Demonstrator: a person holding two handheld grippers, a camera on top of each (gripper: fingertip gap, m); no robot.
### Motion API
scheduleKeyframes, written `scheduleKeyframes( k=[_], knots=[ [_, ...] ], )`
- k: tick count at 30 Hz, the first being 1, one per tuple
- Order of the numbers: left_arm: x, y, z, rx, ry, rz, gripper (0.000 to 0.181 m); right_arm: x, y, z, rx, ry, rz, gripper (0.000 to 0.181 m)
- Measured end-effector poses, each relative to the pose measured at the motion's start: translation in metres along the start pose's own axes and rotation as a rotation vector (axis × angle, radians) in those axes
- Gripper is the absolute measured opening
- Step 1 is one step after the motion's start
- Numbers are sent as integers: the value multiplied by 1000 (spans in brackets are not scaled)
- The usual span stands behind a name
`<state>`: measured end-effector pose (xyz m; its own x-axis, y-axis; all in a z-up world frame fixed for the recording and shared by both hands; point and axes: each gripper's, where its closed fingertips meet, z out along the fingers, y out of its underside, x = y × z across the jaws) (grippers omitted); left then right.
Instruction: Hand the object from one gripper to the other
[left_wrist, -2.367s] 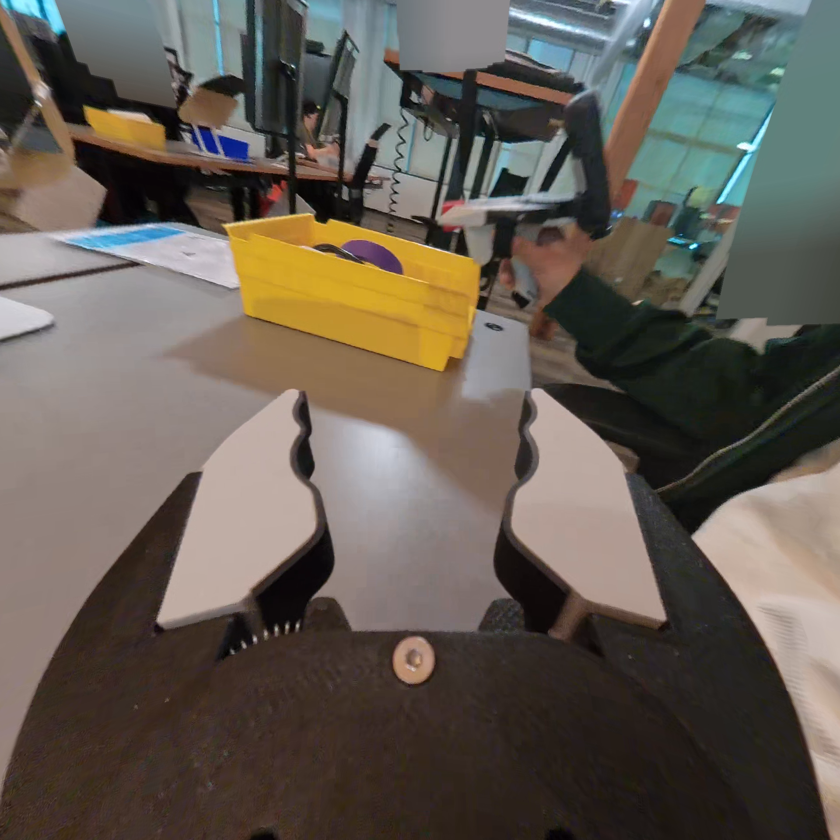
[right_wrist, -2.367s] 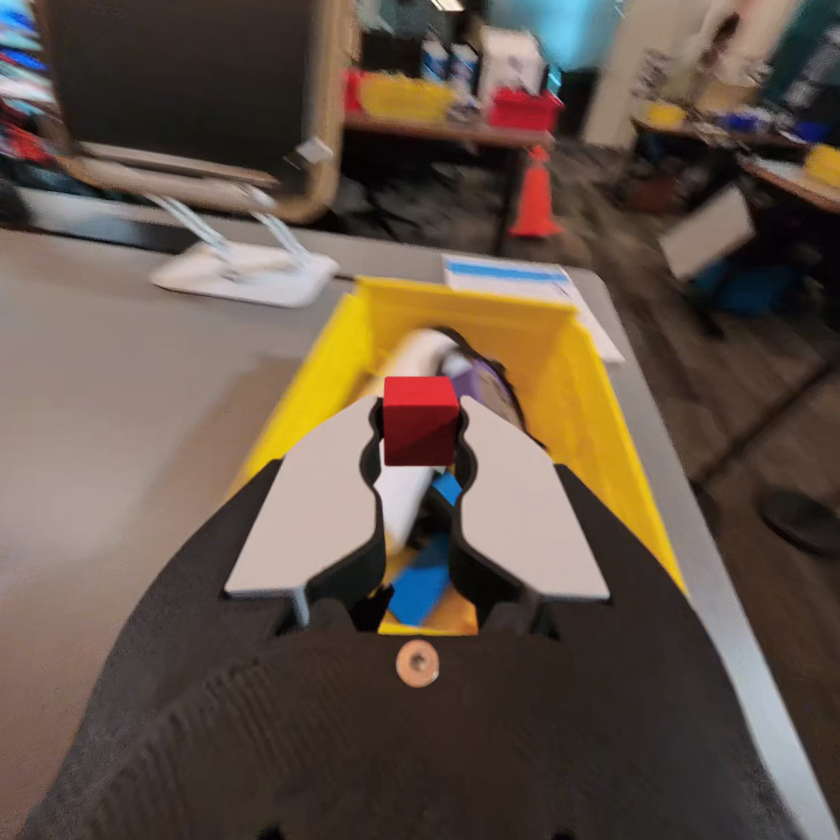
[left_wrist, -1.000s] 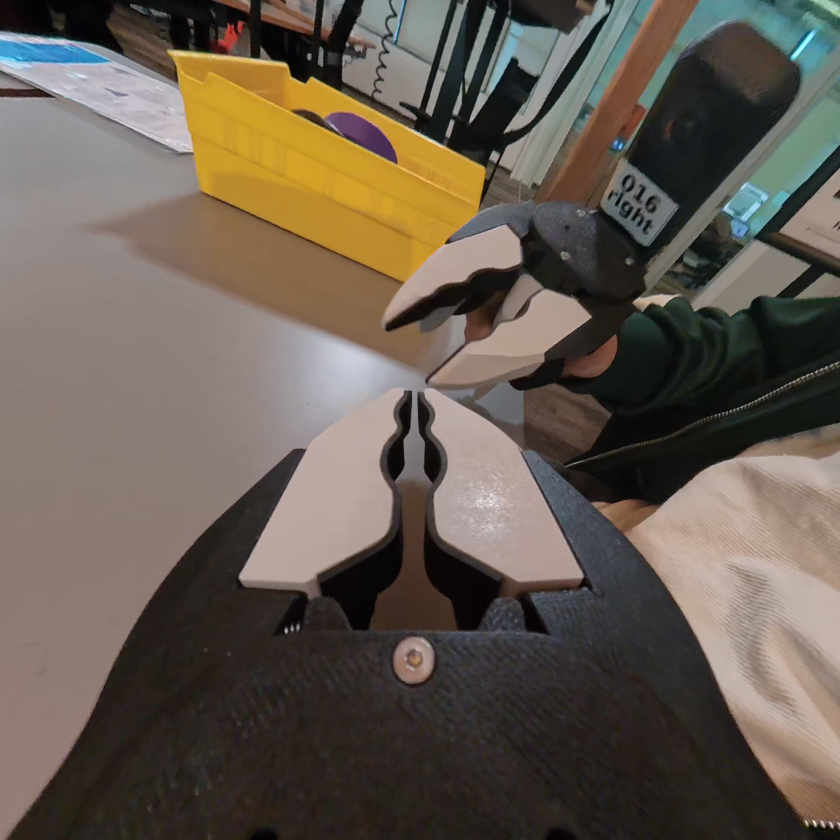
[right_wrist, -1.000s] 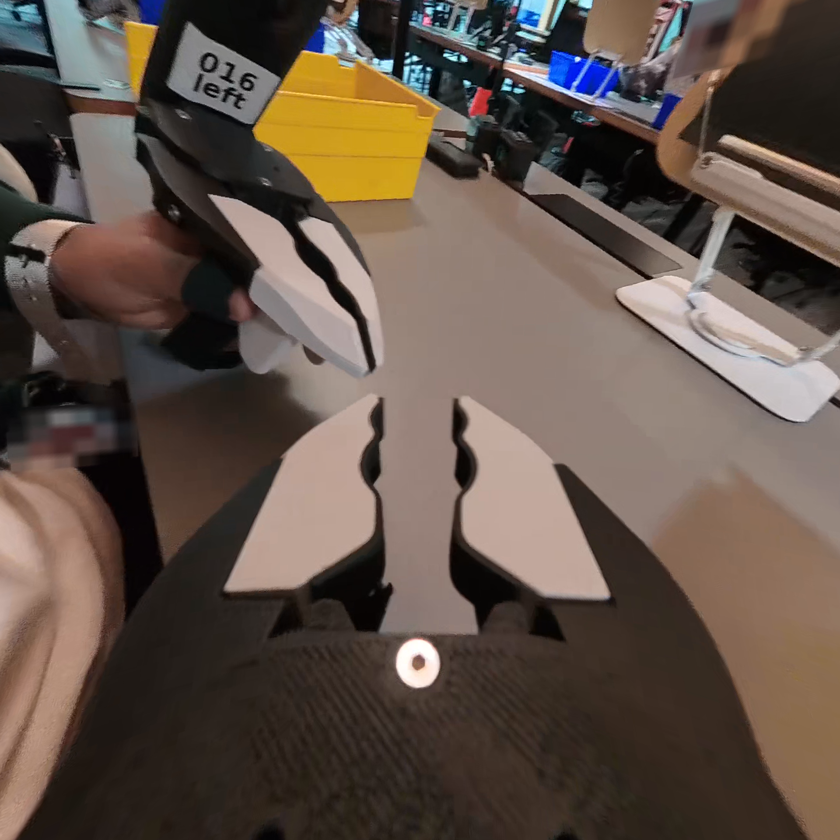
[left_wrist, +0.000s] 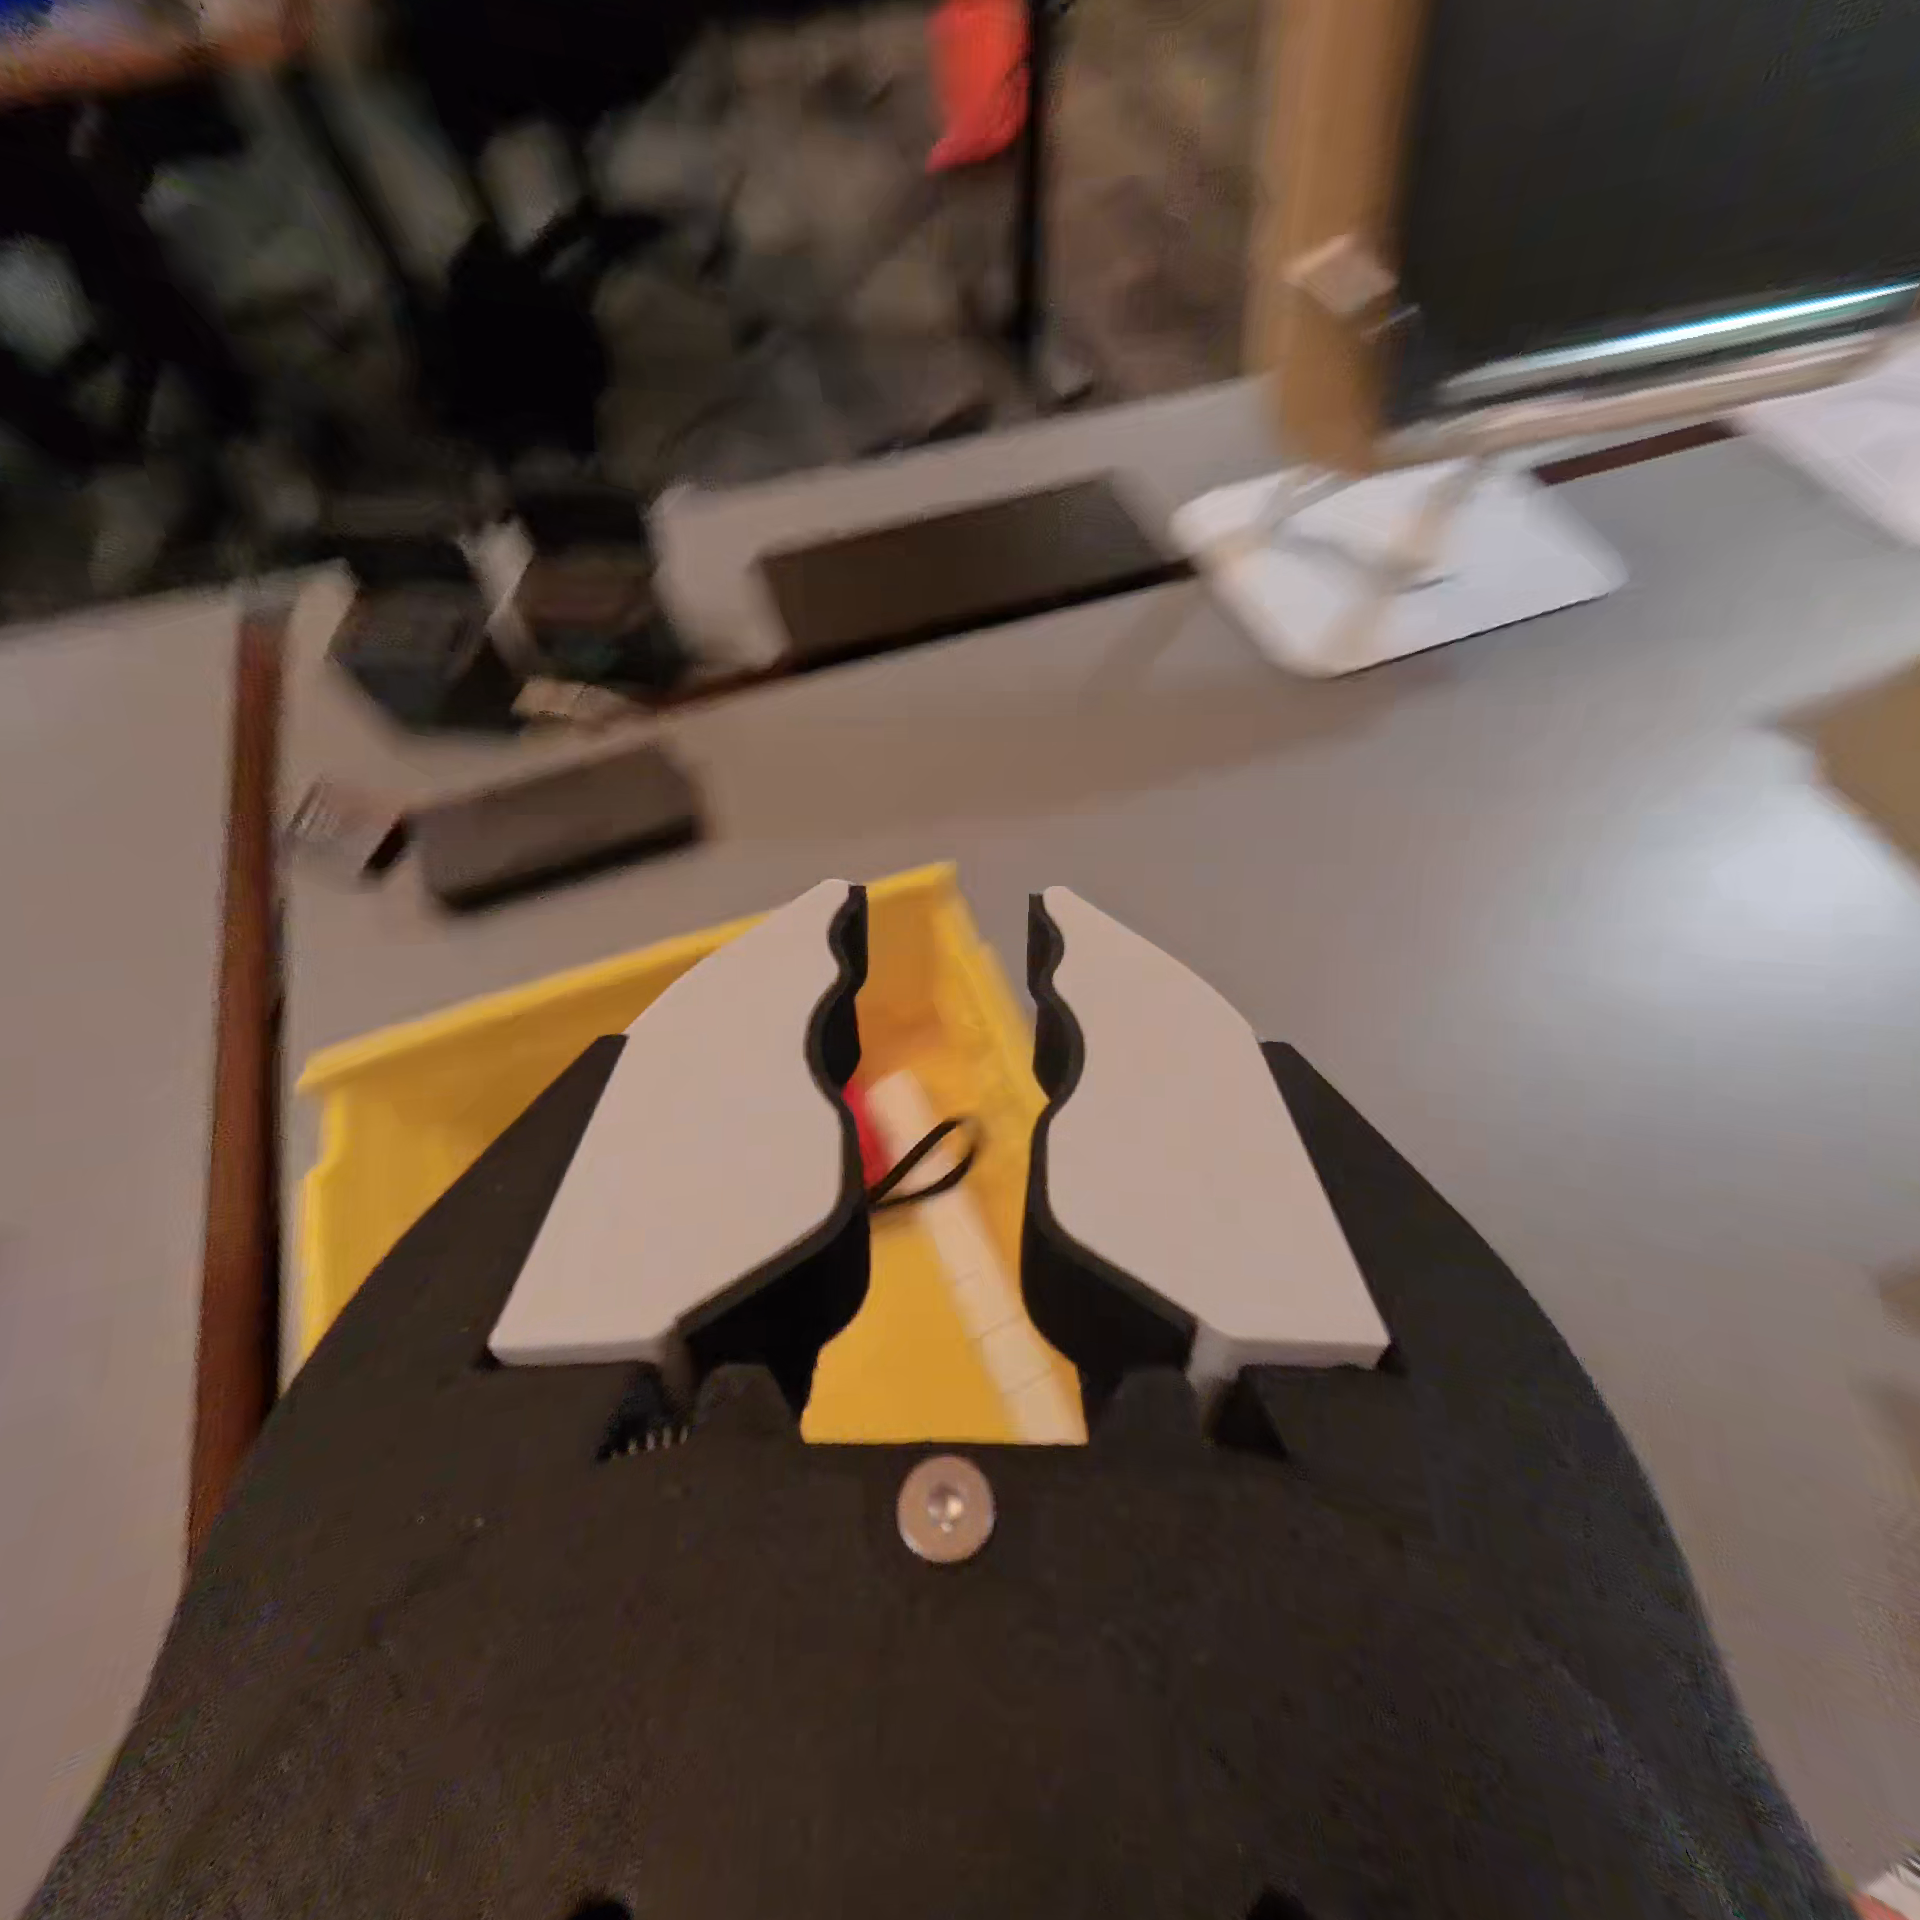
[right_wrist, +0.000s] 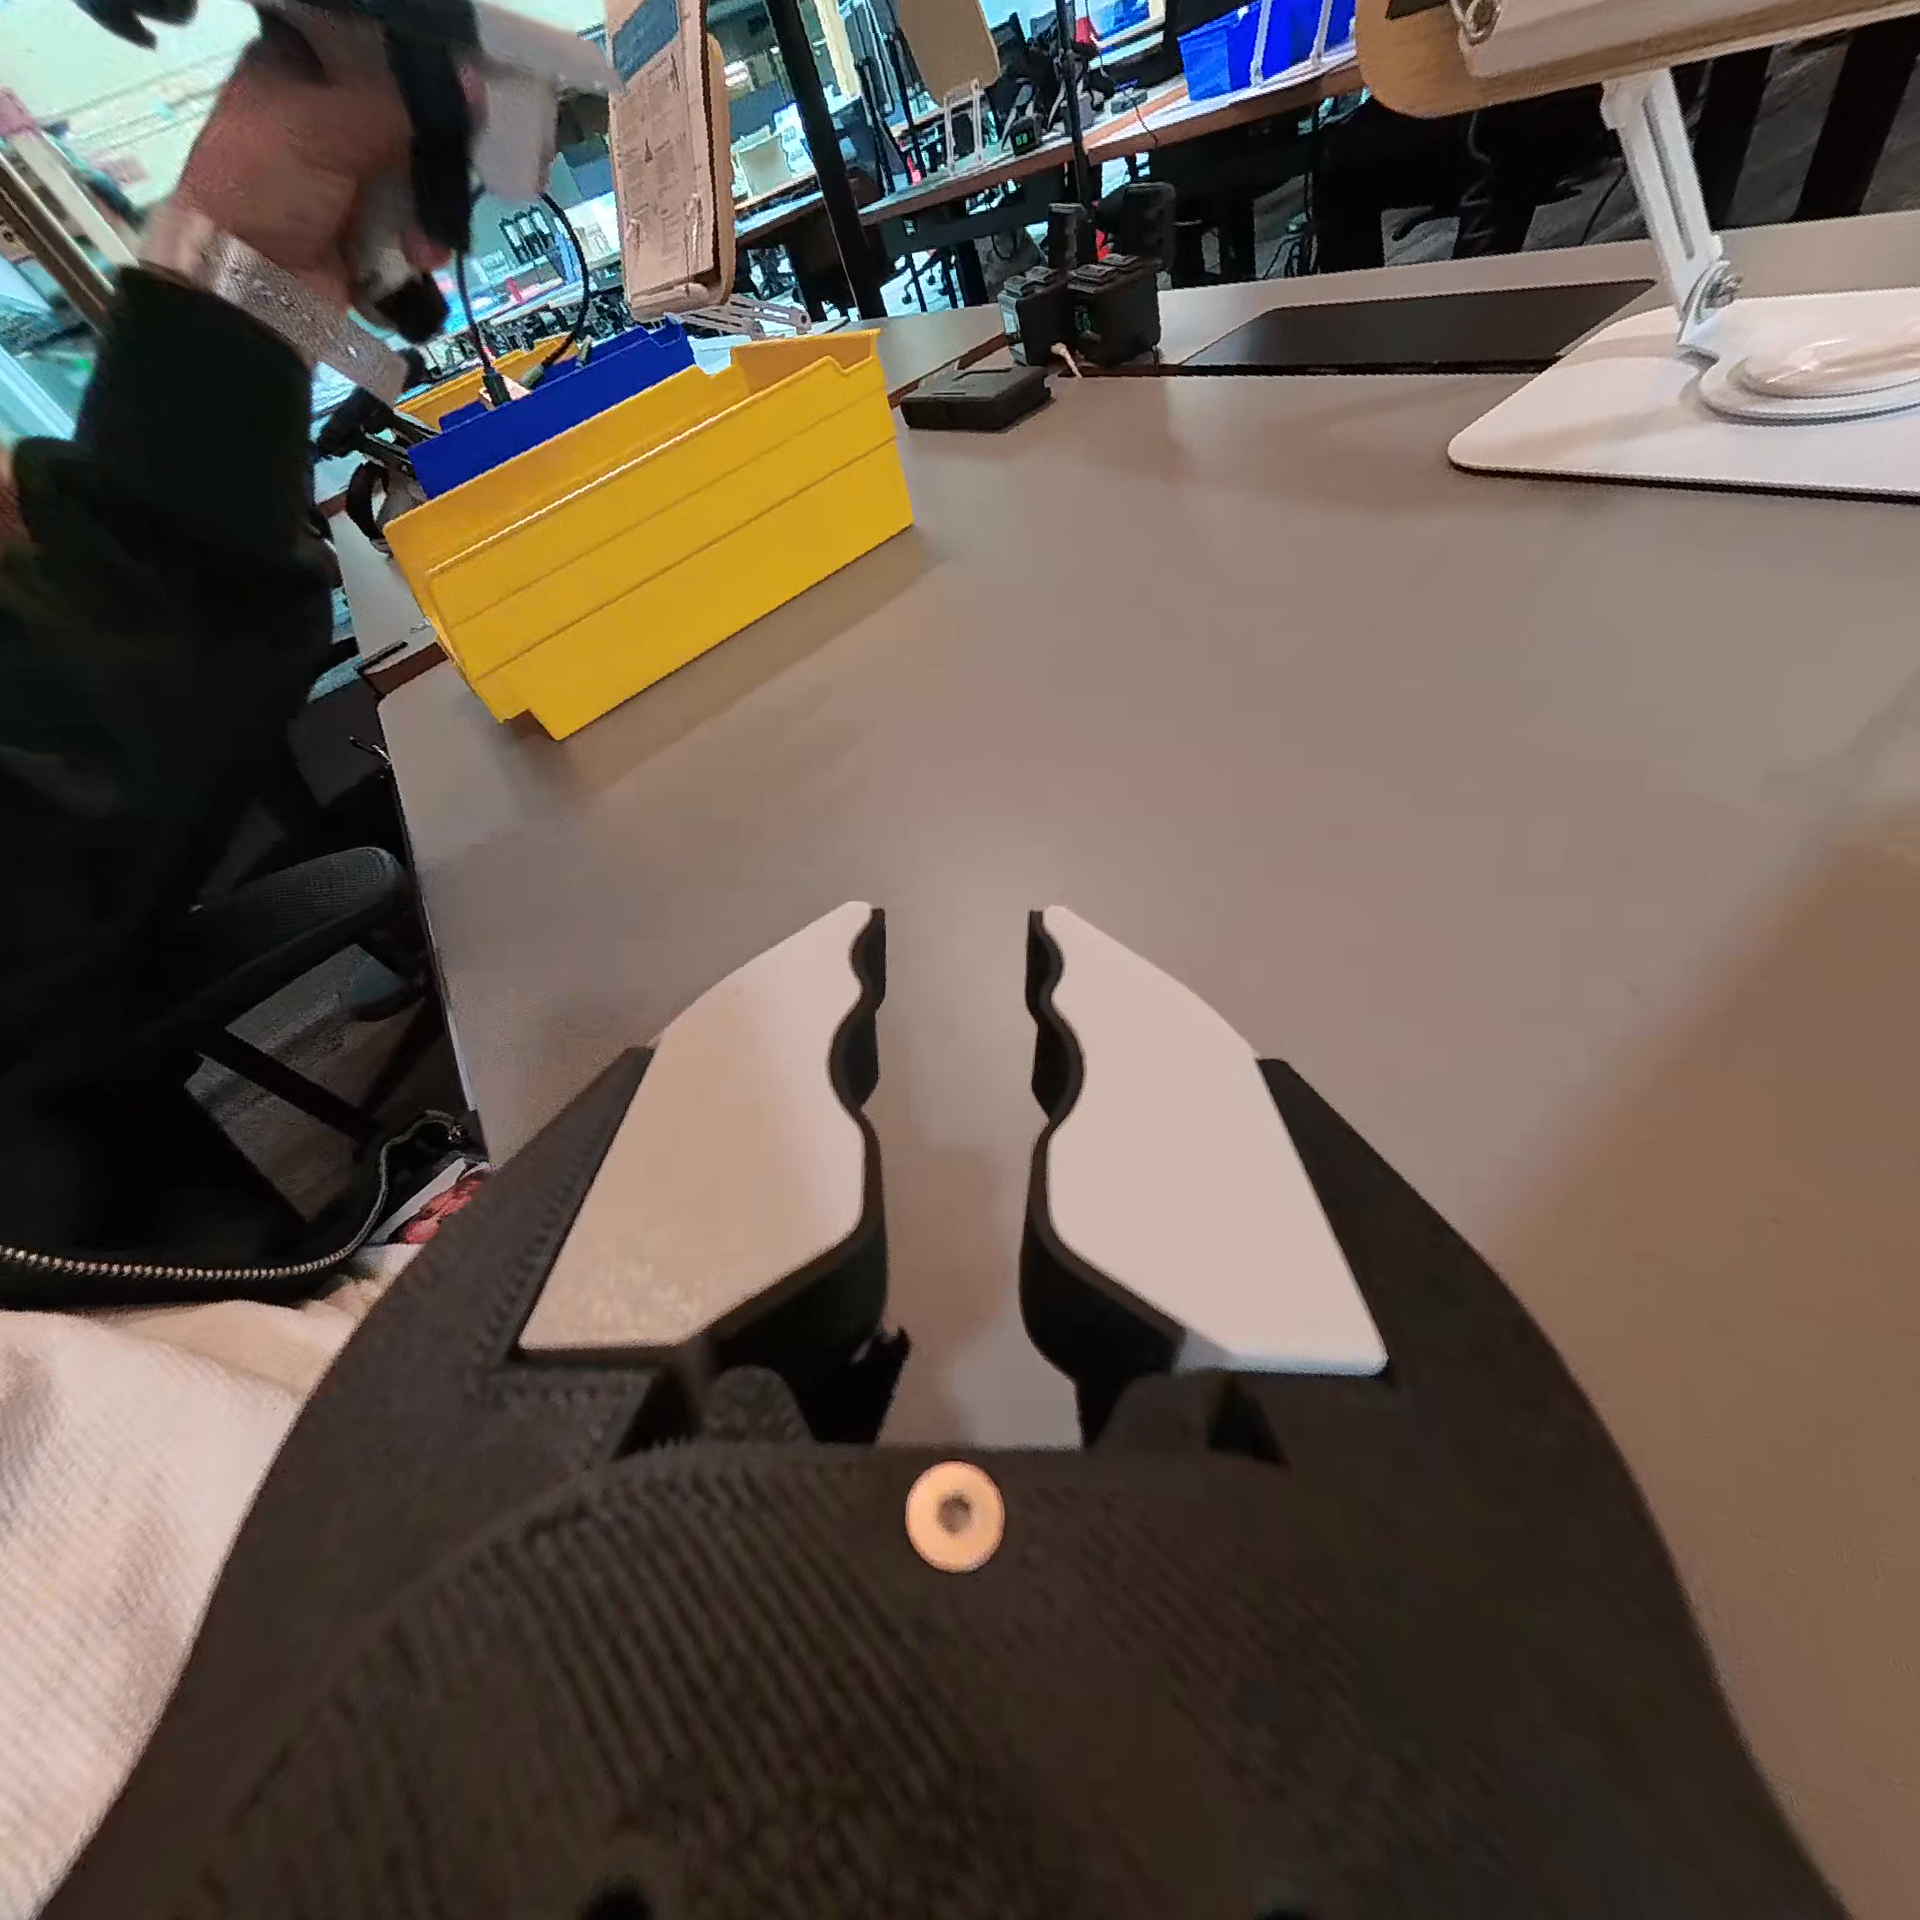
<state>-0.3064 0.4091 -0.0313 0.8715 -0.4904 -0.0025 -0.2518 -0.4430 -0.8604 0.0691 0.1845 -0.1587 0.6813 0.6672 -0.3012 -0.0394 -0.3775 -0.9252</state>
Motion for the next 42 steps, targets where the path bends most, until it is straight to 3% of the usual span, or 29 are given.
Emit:
scheduleKeyframes(
  k=[1,5,10,14,25,30,35,38,42],
  knots=[
    [-24,20,7,-59,-35,-67,35,1,0,0,-1,5,2,26],
    [-61,83,40,-220,50,-274,37,9,-2,-1,10,36,10,25],
    [-77,134,62,-477,19,-203,51,22,-8,-6,46,70,61,25],
    [-80,149,75,-572,5,-147,61,29,-11,-9,78,73,125,25],
    [-86,182,95,-640,-22,-87,53,31,-7,-6,59,70,133,26],
    [-98,157,86,-551,-107,-121,46,32,-8,-4,62,71,142,26],
    [-88,100,51,-310,-59,-151,46,33,-9,-3,59,75,129,26],
    [-57,54,26,-149,28,-102,46,31,-10,2,52,64,108,25],
    [23,-4,-3,47,273,-33,45,18,-20,21,63,-11,61,26]
  ],
)
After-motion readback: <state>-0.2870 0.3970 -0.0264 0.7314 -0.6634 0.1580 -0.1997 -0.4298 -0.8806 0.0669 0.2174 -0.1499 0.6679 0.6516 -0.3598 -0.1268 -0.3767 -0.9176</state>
